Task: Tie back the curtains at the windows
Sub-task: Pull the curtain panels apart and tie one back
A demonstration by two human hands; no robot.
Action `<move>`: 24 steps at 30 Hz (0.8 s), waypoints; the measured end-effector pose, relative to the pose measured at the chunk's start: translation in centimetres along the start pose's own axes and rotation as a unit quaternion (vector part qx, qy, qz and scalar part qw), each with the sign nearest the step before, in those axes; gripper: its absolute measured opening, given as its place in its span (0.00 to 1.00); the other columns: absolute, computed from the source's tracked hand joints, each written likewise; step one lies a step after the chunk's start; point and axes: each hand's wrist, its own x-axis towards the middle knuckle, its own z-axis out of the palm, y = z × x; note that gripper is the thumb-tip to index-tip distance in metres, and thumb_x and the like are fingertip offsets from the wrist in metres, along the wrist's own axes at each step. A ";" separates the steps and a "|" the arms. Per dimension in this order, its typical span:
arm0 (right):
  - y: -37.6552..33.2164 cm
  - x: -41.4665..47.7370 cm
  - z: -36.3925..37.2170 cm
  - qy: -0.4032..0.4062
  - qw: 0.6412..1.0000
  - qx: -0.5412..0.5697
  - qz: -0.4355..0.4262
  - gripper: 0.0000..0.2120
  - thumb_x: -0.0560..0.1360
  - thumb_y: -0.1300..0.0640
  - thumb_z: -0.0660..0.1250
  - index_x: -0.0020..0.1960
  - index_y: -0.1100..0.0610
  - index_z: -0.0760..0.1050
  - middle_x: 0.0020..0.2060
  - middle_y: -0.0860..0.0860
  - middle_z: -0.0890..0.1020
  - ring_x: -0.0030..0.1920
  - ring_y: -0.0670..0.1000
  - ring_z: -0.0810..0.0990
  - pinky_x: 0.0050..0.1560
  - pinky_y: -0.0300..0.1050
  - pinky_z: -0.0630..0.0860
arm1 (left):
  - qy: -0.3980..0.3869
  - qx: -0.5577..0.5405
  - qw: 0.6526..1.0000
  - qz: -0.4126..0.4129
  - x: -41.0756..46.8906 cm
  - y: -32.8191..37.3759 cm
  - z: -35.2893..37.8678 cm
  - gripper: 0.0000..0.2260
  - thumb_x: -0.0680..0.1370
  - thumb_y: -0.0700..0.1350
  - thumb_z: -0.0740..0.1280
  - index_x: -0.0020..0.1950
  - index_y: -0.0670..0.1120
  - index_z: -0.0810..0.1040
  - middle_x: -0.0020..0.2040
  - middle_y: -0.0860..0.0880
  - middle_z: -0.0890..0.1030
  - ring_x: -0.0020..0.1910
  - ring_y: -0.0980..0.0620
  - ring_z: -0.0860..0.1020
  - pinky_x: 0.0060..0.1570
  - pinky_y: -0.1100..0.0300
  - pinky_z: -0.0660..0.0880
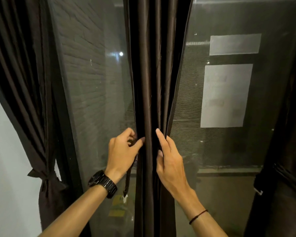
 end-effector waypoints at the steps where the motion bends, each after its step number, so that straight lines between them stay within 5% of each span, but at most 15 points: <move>1: -0.1 -0.3 0.2 0.005 1.000 0.005 0.004 0.34 0.79 0.70 0.60 0.79 0.44 0.61 0.67 0.53 0.73 0.59 0.44 0.77 0.59 0.34 0.75 | -0.008 -0.005 1.000 -0.003 -0.2 0.1 -0.1 0.16 0.78 0.52 0.74 0.37 0.49 0.71 0.28 0.50 0.74 0.28 0.56 0.70 0.31 0.53 0.72; 4: -0.3 -1.0 0.4 0.034 0.999 -0.012 -0.002 0.15 0.79 0.66 0.58 0.62 0.57 0.75 0.57 0.50 0.75 0.49 0.41 0.76 0.50 0.29 0.73 | -0.058 -0.052 0.997 -0.010 -0.6 -0.4 -0.4 0.25 0.83 0.61 0.62 0.37 0.42 0.70 0.28 0.47 0.71 0.28 0.54 0.69 0.31 0.55 0.68; 7: -0.4 -1.6 0.7 0.037 0.999 -0.022 0.013 0.10 0.76 0.71 0.61 0.50 0.62 0.78 0.51 0.50 0.75 0.42 0.41 0.74 0.45 0.27 0.69 | -0.141 -0.162 0.974 -0.075 -0.8 -1.6 -0.8 0.30 0.85 0.62 0.57 0.48 0.34 0.78 0.43 0.35 0.82 0.42 0.37 0.80 0.50 0.41 0.78; 10: -1.1 -2.1 0.5 0.045 0.998 0.004 0.042 0.09 0.76 0.68 0.62 0.50 0.62 0.80 0.49 0.49 0.77 0.42 0.42 0.75 0.45 0.28 0.70 | -0.198 -0.235 0.947 -0.098 -1.4 -1.2 -1.3 0.14 0.85 0.43 0.61 0.54 0.39 0.84 0.51 0.43 0.87 0.52 0.46 0.84 0.58 0.51 0.77; 12: -1.9 -2.5 0.3 0.038 0.997 0.037 0.063 0.11 0.78 0.59 0.61 0.54 0.61 0.80 0.49 0.48 0.77 0.44 0.42 0.77 0.46 0.30 0.70 | -0.218 -0.246 0.940 -0.091 -1.7 -0.8 -1.6 0.14 0.83 0.32 0.61 0.58 0.44 0.85 0.54 0.45 0.88 0.56 0.50 0.85 0.59 0.59 0.79; 18: -4.6 -3.0 0.2 0.034 0.991 0.018 0.125 0.30 0.72 0.37 0.71 0.62 0.60 0.78 0.53 0.48 0.78 0.53 0.44 0.79 0.53 0.34 0.75 | -0.229 -0.234 0.941 -0.085 -2.7 -1.1 -2.4 0.16 0.78 0.27 0.68 0.61 0.41 0.83 0.45 0.48 0.87 0.46 0.51 0.82 0.49 0.63 0.78; 21: -5.3 -2.9 0.4 0.035 0.989 -0.013 0.146 0.21 0.74 0.48 0.70 0.63 0.58 0.78 0.54 0.47 0.77 0.51 0.45 0.79 0.51 0.40 0.78 | -0.214 -0.177 0.957 -0.077 -3.0 -0.6 -2.6 0.12 0.75 0.27 0.72 0.54 0.41 0.85 0.38 0.49 0.81 0.35 0.55 0.73 0.37 0.65 0.70; 24: -5.2 -2.9 0.2 0.022 0.990 -0.021 0.137 0.12 0.76 0.63 0.65 0.58 0.59 0.80 0.50 0.47 0.76 0.41 0.45 0.75 0.41 0.42 0.76 | -0.180 -0.092 0.977 -0.069 -2.9 -0.5 -3.1 0.07 0.76 0.36 0.76 0.50 0.46 0.87 0.34 0.51 0.83 0.30 0.54 0.77 0.37 0.60 0.75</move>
